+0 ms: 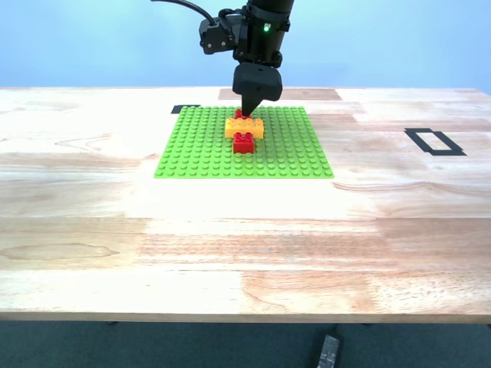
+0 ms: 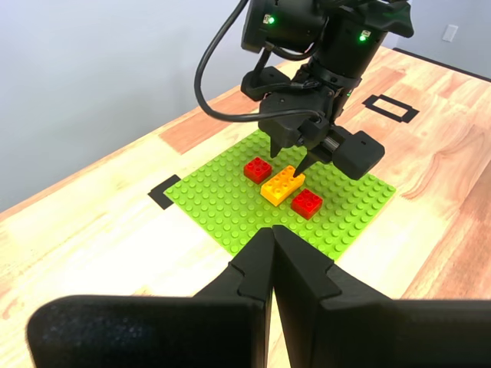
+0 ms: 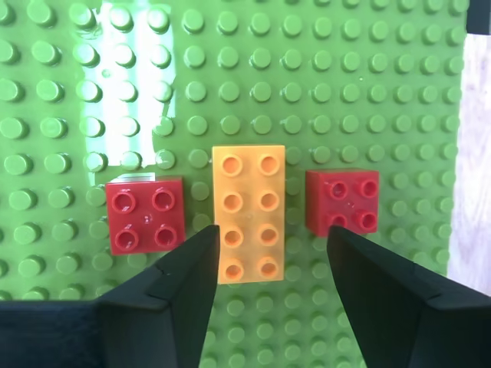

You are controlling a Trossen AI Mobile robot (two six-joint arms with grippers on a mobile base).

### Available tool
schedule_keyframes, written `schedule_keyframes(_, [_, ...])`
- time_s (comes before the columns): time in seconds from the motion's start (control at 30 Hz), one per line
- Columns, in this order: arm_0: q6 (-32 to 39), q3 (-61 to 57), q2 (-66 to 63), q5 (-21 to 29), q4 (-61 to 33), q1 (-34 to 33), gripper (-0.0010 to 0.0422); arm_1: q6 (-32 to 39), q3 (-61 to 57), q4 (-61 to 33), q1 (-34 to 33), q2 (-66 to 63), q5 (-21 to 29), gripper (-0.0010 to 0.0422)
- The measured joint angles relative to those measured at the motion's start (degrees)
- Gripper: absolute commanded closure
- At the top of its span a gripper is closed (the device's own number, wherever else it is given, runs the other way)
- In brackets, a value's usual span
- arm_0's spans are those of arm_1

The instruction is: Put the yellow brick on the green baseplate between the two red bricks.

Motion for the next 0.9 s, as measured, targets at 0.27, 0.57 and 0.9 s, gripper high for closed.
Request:
schedule_keyframes(0.27, [0.0,0.0,0.0,0.0,0.1,0.0,0.0413,0.9,-0.2,0.3,0.0,0.3,-0.1,0.0356])
schedule_keyframes(0.57, [0.0,0.0,0.0,0.0,0.2,0.1,0.0413,1.2,-0.3,0.3,0.1,2.0,-0.5,0.0408])
schedule_keyframes(0.9, [0.0,0.0,0.0,0.0,0.2,0.1,0.0413,1.2,0.0,1.2,0.1,3.8,-0.6,0.0409])
